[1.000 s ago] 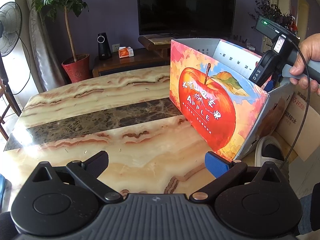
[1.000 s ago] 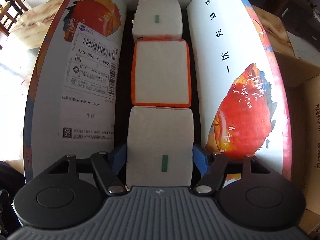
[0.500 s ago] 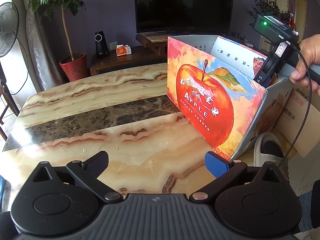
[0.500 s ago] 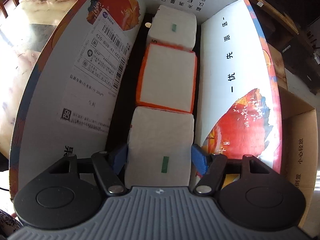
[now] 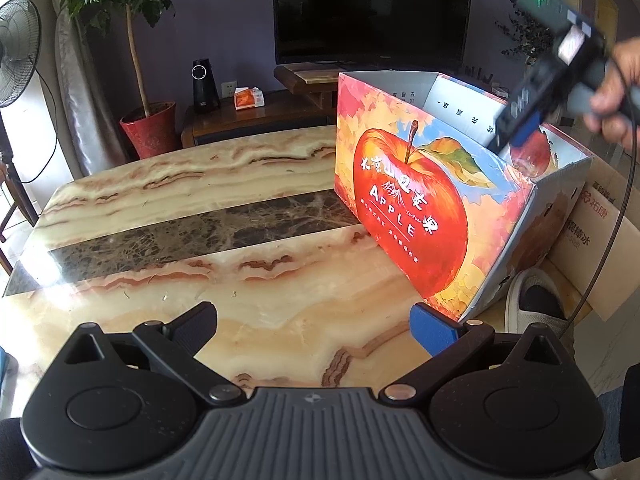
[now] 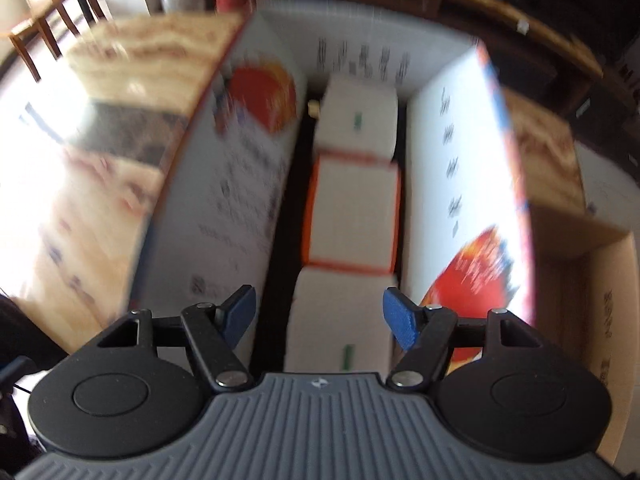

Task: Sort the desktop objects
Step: 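Move the right gripper to the wall of the empty brown cardboard box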

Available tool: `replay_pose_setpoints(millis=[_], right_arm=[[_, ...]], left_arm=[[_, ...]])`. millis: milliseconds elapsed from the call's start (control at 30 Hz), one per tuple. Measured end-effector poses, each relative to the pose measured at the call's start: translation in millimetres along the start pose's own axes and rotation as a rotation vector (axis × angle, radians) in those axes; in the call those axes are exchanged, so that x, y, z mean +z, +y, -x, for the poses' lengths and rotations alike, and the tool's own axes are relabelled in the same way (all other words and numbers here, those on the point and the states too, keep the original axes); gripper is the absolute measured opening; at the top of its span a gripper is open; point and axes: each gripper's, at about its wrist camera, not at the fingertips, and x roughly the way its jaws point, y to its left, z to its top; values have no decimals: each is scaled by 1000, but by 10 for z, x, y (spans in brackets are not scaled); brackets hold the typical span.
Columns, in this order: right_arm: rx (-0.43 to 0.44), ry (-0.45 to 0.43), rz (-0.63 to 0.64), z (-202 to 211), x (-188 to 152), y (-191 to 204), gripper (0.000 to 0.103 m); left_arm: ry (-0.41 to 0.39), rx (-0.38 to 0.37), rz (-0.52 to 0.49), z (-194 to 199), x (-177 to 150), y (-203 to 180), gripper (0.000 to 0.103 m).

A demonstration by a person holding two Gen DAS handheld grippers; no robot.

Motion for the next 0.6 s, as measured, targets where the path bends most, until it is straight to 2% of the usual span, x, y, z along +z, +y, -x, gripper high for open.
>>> replay_pose_setpoints(millis=[133,233,300,367,467,600], right_arm=[[-18,-144,-42,346,105,-118,72],[-97,-248,-88,669,64,-414,72],[-159,-275,-110,799,-14,-628,72],[-207,-259,-127,811,-123,-802,72],[-239,-185,-152,757,-323,-1011,72],[-175,-82,-180,607,-618,-1195,71]], left_arm=[[-2,1,3,8,-4,2,102],[-1,2,-3,5,-9,-12,102],[-1,2,-10,1,-15,-29,102],[0,1,-17,-3,-20,-50,102],[0,0,-29,-7,-26,-89,102],[3,4,-46,-16,-39,-138,102]])
